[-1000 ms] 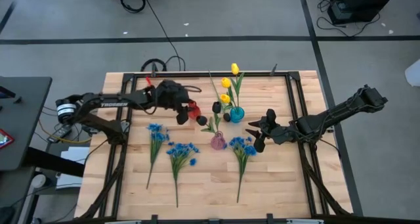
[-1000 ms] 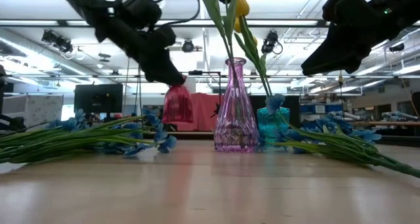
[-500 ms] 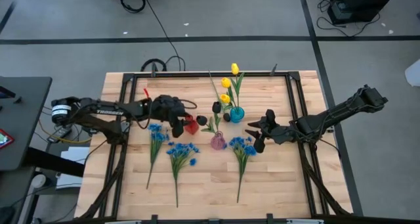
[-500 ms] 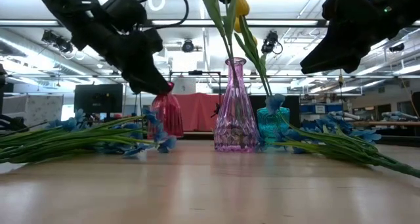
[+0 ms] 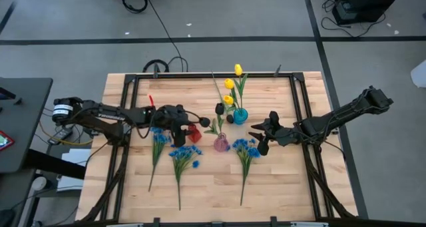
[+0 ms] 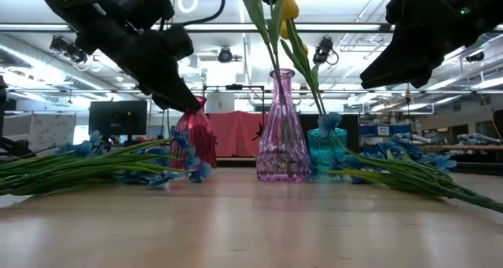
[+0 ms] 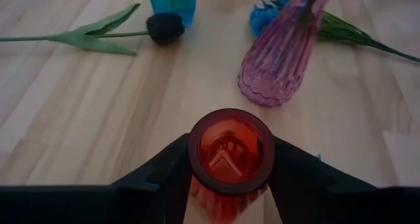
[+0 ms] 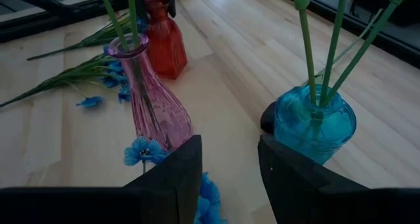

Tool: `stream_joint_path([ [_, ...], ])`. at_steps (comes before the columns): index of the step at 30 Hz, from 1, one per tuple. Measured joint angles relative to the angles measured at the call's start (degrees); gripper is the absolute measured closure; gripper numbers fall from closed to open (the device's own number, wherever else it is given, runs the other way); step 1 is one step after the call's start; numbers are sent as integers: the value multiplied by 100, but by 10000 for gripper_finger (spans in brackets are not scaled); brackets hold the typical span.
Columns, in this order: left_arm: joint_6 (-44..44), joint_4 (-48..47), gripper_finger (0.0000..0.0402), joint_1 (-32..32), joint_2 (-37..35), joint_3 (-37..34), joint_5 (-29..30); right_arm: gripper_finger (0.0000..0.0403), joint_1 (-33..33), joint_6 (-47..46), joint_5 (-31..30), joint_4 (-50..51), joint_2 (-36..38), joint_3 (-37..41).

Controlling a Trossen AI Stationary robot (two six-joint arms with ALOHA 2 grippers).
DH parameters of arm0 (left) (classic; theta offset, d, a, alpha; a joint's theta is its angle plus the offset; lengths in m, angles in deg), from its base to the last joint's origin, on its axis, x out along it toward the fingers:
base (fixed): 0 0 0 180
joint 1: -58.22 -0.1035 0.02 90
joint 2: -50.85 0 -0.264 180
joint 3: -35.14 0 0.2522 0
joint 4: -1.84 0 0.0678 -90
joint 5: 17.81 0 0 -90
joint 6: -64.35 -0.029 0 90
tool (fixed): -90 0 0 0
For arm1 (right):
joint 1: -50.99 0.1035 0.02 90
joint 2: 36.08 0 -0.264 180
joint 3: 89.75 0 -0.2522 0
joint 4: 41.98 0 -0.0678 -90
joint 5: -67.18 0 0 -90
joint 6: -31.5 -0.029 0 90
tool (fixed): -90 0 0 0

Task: Sort flowers into vase by color
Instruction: Move the red vase to the center of the table

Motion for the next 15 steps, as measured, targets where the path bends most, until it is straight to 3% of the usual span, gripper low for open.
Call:
stream_joint_path([
  [15, -201, -37, 133, 161, -289, 7, 353, 244, 0, 6, 8, -2, 0, 0],
])
